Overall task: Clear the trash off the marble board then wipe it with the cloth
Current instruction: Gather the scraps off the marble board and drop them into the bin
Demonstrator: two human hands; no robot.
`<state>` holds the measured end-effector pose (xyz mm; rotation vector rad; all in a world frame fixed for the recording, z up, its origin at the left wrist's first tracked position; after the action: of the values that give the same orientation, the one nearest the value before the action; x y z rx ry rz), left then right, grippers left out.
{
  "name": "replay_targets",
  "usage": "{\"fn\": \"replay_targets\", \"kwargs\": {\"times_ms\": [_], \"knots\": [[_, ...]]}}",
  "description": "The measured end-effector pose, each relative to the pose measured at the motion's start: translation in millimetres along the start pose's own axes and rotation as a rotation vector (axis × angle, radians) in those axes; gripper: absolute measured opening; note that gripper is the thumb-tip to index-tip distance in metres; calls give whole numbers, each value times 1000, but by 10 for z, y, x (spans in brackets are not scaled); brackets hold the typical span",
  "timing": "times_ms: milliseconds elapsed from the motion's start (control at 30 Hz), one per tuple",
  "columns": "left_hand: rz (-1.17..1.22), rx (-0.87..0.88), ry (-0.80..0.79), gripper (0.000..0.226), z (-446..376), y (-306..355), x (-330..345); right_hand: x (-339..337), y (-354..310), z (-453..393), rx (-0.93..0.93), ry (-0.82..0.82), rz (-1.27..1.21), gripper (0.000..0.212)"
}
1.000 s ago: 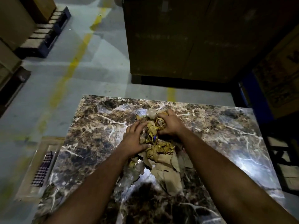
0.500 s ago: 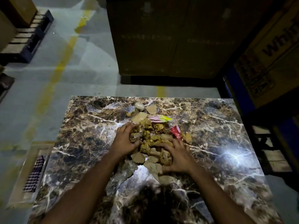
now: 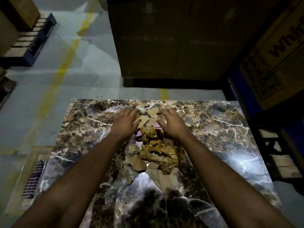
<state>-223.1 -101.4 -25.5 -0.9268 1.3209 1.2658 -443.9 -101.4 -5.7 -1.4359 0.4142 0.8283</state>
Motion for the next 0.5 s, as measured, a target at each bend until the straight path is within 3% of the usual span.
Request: {"fn": "replay_targets", "kwargs": {"times_ms": [100, 267, 367, 500], "knots": [[-56, 17, -141, 85, -322, -34, 47, 143, 31, -508, 58, -75, 155, 53], [-129, 55, -353, 122, -640, -71, 257, 413, 140, -824, 169, -235, 352, 104], [-231, 76, -367, 121, -608, -96, 357, 545, 207, -824, 195, -326, 455, 116], [-151, 50, -315, 90, -531, -35, 357, 590, 198, -828, 213, -279, 326, 102]]}}
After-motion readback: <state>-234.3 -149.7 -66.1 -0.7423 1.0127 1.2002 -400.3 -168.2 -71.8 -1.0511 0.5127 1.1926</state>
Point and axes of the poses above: each hand's wrist, its own z-axis away from the middle knuckle, its own x-axis out of the palm, y = z × x, the point moved 2 cm from there along -z, towards the middle knuckle, and after that the axes turned 12 degrees about -z, right-handed, at the moved point
